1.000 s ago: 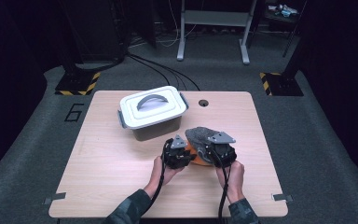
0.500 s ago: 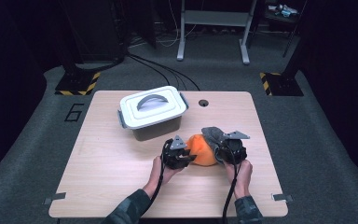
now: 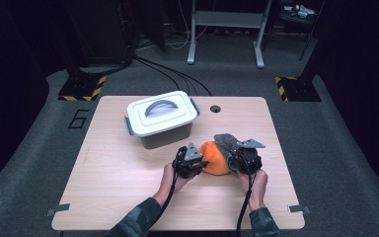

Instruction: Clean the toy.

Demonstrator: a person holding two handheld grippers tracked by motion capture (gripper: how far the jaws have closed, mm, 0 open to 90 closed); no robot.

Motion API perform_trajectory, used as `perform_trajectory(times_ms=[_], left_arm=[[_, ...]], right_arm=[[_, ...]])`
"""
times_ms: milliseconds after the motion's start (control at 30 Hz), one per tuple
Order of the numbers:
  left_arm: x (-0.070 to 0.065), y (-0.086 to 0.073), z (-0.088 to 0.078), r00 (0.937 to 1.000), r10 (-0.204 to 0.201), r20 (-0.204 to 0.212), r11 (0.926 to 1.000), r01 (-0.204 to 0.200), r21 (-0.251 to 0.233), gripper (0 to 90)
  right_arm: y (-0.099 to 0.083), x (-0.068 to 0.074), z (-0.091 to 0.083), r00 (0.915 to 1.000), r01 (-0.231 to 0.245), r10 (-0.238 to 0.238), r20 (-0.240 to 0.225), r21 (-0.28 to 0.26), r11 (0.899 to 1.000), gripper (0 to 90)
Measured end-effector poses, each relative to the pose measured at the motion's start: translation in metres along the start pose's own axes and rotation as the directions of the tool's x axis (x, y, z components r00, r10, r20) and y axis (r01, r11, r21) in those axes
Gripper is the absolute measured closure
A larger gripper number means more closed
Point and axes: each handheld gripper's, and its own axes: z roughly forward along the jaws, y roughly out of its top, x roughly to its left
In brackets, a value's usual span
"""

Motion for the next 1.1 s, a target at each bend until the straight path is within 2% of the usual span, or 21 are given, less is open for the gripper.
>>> perform_trajectory(times_ms=[33, 67, 133, 167, 200, 233, 300, 433, 467, 500, 600, 667, 700, 733, 767, 800, 900, 933, 967, 1033, 1100], left_arm=[[0.0, 0.0, 0.0, 1.0, 0.0, 0.0, 1.0, 0.0, 0.0, 76.4], [0.001, 0.002, -0.004, 0.9988, -0.046, 0.014, 0.9989, 0.046, -0.012, 76.9], [0.001, 0.007, -0.012, 0.9951, -0.095, 0.028, 0.9951, 0.096, -0.025, 77.5], [0.001, 0.007, -0.012, 0.9951, -0.095, 0.028, 0.9951, 0.096, -0.025, 77.8], [-0.001, 0.011, -0.019, 0.9918, -0.123, 0.034, 0.9916, 0.124, -0.035, 77.8], [-0.001, 0.011, -0.019, 0.9918, -0.123, 0.034, 0.9916, 0.124, -0.035, 77.8], [-0.007, 0.012, -0.024, 0.986, -0.161, 0.042, 0.9863, 0.163, -0.029, 77.8], [-0.012, 0.009, -0.023, 0.9875, -0.155, 0.027, 0.9878, 0.155, -0.012, 77.0], [-0.013, 0.005, -0.019, 0.9913, -0.131, 0.009, 0.9913, 0.131, 0.003, 75.7], [-0.011, 0.002, -0.017, 0.9918, -0.128, 0.004, 0.9918, 0.128, 0.005, 73.9], [-0.008, -0.001, -0.016, 0.994, -0.11, -0.005, 0.994, 0.11, -0.001, 59.4], [-0.004, 0.0, -0.019, 0.9983, -0.05, -0.03, 0.9987, 0.049, -0.015, 42.6], [-0.004, 0.0, -0.019, 0.9983, -0.05, -0.03, 0.9987, 0.049, -0.015, 35.4], [-0.001, -0.002, -0.02, 0.9989, -0.024, -0.042, 0.9997, 0.023, -0.012, 34.0], [-0.001, -0.002, -0.02, 0.9989, -0.024, -0.042, 0.9997, 0.023, -0.012, 33.7], [0.004, -0.005, -0.018, 0.9993, -0.023, -0.03, 0.9997, 0.023, 0.008, 36.3], [0.006, -0.007, -0.013, 0.9996, -0.029, 0.001, 0.9996, 0.029, 0.006, 59.9], [0.005, -0.008, -0.01, 0.9989, -0.046, 0.01, 0.9989, 0.046, -0.007, 66.7], [0.005, -0.008, -0.01, 0.9989, -0.046, 0.01, 0.9989, 0.046, -0.007, 70.2], [0.002, -0.006, -0.009, 0.9982, -0.059, -0.008, 0.9982, 0.059, -0.008, 72.8], [0.001, -0.003, -0.009, 0.9976, -0.066, -0.021, 0.9978, 0.066, -0.005, 76.1]], right_arm=[[0.001, 0.0, -0.003, 1.0, 0.001, -0.001, 0.005, -0.009, 1.0, 73.3], [0.002, 0.0, -0.007, 1.0, 0.002, -0.002, 0.005, -0.023, 1.0, 73.3], [0.007, 0.001, -0.017, 1.0, -0.002, 0.002, 0.002, -0.035, 0.999, 73.3], [0.009, 0.002, -0.024, 1.0, 0.006, -0.006, -0.003, -0.053, 0.999, 73.3], [0.012, 0.005, -0.03, 0.9999, 0.011, -0.011, -0.001, -0.063, 0.998, 73.3], [0.014, 0.009, -0.037, 0.9997, 0.022, -0.022, -0.004, -0.072, 0.997, 73.3], [0.016, 0.019, -0.046, 0.9986, 0.047, -0.049, -0.022, -0.094, 0.994, 73.3], [0.02, 0.034, -0.044, 0.9937, 0.086, -0.09, -0.066, -0.068, 0.994, 73.2], [0.018, 0.042, -0.031, 0.9923, 0.116, -0.116, -0.042, -0.021, 0.993, 73.4], [0.016, 0.041, -0.023, 0.9918, 0.118, -0.119, -0.046, -0.019, 0.993, 73.4], [0.014, 0.037, -0.005, 0.9929, 0.089, -0.09, -0.078, -0.006, 0.996, 73.8], [0.016, 0.037, 0.0, 0.9929, 0.091, -0.09, -0.078, 0.0, 0.996, 73.8], [0.018, 0.037, 0.001, 0.9923, 0.098, -0.097, -0.076, 0.004, 0.995, 73.8], [0.019, 0.036, 0.001, 0.9932, 0.088, -0.087, -0.078, 0.01, 0.996, 73.8], [0.019, 0.036, 0.001, 0.9932, 0.088, -0.087, -0.078, 0.01, 0.996, 73.8], [0.02, 0.035, 0.002, 0.9935, 0.079, -0.078, -0.083, 0.013, 0.997, 73.8], [0.021, 0.033, 0.004, 0.9935, 0.064, -0.063, -0.095, 0.012, 0.998, 73.8], [0.02, 0.029, 0.005, 0.9929, 0.062, -0.061, -0.102, 0.005, 0.998, 73.8], [0.02, 0.027, 0.006, 0.9938, 0.025, -0.024, -0.108, 0.003, 1.0, 73.7], [0.02, 0.024, 0.006, 0.9928, 0.016, -0.016, -0.119, -0.001, 1.0, 73.7], [0.025, 0.019, -0.003, 0.9961, 0.004, -0.006, -0.088, -0.021, 1.0, 73.1]])
